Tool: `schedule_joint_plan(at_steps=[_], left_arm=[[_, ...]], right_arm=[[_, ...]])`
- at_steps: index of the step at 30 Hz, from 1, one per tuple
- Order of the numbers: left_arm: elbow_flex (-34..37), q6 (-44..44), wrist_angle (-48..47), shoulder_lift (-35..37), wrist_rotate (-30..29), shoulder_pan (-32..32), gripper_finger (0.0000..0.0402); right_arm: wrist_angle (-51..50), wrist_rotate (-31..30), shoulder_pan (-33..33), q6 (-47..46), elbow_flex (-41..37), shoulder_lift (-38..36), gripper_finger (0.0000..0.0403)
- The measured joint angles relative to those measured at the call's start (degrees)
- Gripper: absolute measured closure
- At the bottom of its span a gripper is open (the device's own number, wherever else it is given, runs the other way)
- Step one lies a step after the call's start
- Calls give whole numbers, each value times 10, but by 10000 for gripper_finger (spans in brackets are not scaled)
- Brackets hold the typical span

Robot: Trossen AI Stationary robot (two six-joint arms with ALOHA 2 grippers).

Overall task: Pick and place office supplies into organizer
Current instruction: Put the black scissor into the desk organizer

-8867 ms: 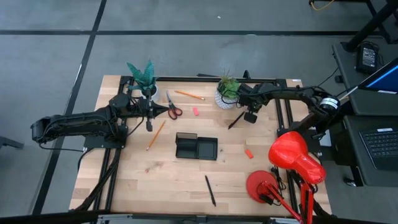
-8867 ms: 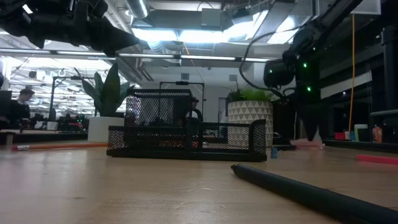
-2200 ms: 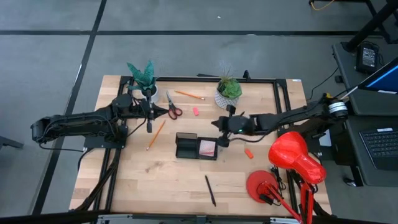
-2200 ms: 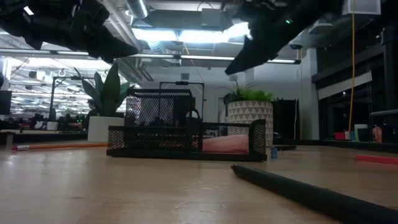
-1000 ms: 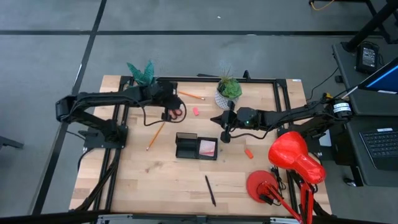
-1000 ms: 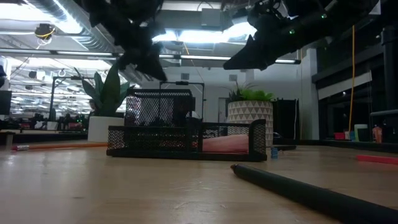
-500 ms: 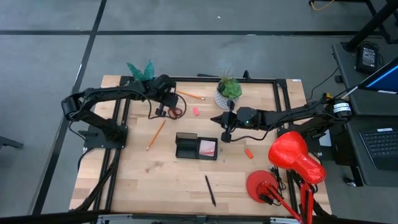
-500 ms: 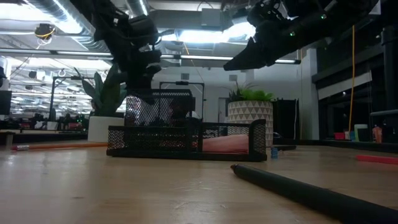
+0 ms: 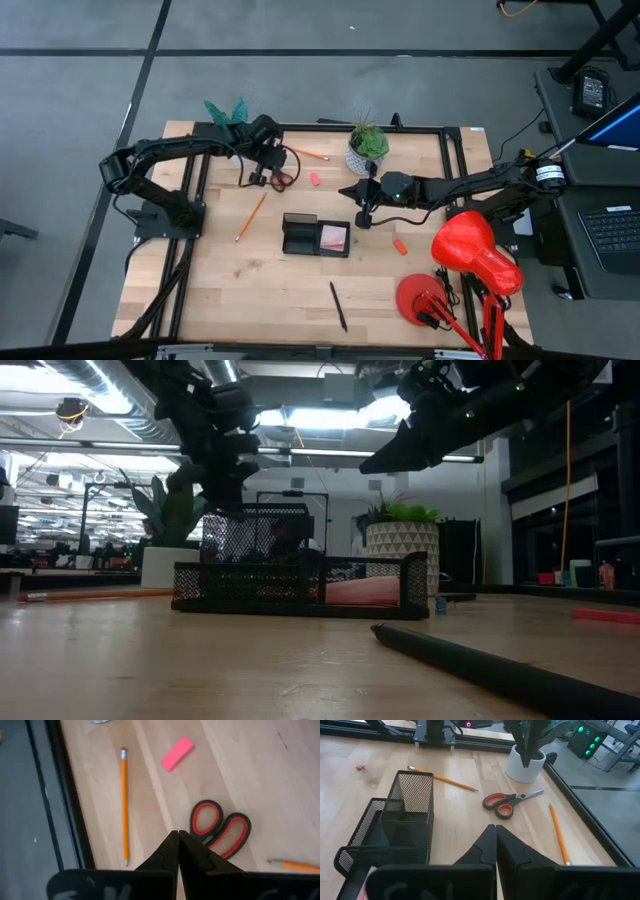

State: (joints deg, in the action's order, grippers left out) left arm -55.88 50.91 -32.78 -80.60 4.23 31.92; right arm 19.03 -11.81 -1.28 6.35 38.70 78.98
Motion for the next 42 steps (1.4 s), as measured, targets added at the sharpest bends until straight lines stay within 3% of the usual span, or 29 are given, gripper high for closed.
schedule_joint_plan(at_steps=[8,20,25,30,42], left_arm=[[0,-43,13,0,-6,0,380],[0,-45,35,0,-28,0,299],[12,-37,40,0,-37,0,273],[45,-4,42,0,-30,-6,271],[57,-47,36,-22,-54,-57,272]], right_arm=[[-6,0,0,3,0,0,398],[-7,1,-10,28,0,0,398],[-9,53,-30,30,0,0,398],[-9,70,-48,43,0,0,398],[-8,106,-94,78,0,0,398]])
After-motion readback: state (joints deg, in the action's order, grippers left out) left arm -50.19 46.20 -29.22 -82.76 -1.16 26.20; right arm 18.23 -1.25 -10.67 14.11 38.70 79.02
